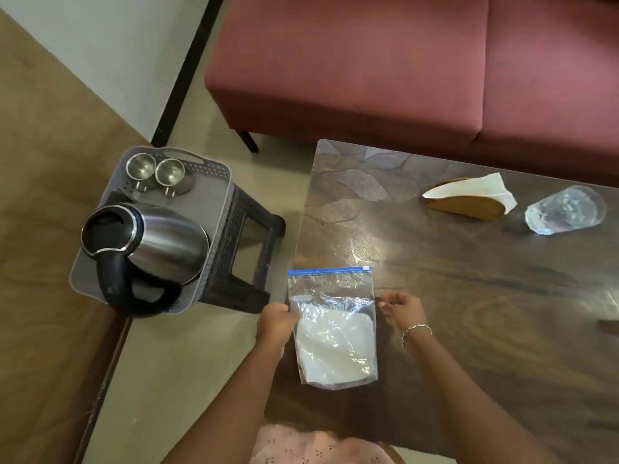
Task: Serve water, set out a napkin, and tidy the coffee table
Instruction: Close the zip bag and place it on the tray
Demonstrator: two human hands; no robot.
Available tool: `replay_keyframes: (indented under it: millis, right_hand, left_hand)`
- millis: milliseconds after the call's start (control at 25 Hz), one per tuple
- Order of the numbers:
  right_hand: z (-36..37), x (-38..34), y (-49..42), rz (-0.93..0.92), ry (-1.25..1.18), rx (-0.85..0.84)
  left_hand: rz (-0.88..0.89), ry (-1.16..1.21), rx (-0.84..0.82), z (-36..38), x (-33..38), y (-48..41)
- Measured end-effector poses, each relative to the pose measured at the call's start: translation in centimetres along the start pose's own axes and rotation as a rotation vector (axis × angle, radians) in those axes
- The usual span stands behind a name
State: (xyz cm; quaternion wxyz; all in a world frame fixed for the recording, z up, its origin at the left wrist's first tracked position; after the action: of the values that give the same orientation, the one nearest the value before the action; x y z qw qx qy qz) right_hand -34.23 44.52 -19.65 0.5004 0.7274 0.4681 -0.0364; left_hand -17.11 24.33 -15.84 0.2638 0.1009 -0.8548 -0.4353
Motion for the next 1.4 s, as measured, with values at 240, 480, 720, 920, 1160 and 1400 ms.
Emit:
replay_keyframes:
  millis: [240, 480, 720, 920, 1160, 1400]
  right_hand:
    - [2.2, 4.9, 2.7, 0.284, -0.063, -0.215]
    - [0.1, 2.2, 4.4, 0.227, -0.249, -0.335]
    - [-4.0, -5.1, 7.4, -0.209, -0.331, -0.377]
    - [-8.5, -9.6, 10.0, -0.507, -0.323, -0.243]
    - [-14.9, -14.1, 12.6, -0.771, -0.431, -0.150]
    - [-18.4, -15.8, 13.8, -0.930, -0.518, -0.110]
  left_hand:
    - [-0.247, -0.014, -0.198, 2.5, -5.1, 2.0]
    - [-0.176, 0.209, -0.262, 2.3, -2.9, 3.7]
    - [0.095, 0.397, -0.593, 1.9, 2.8, 9.1]
    - [0.296, 0.561, -0.502, 0.5, 6.2, 12.9]
    - [0.296, 0.772, -0.481, 0.2, 7.5, 16.6]
    - [0.373, 0.763, -0.318, 0.1, 8.7, 18.5]
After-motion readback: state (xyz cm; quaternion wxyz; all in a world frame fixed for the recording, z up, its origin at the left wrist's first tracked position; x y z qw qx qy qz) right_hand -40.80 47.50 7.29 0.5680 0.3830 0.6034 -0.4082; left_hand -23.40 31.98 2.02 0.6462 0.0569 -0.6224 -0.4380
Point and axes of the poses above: each hand's wrist, its own y-axis away from the middle knuckle, its own z-axis out of the palm, x = y × z, the point moved 7 cm from there along -y, towards the middle knuckle, and after that the axes turned 8 degrees about x, right-handed, at the moved point
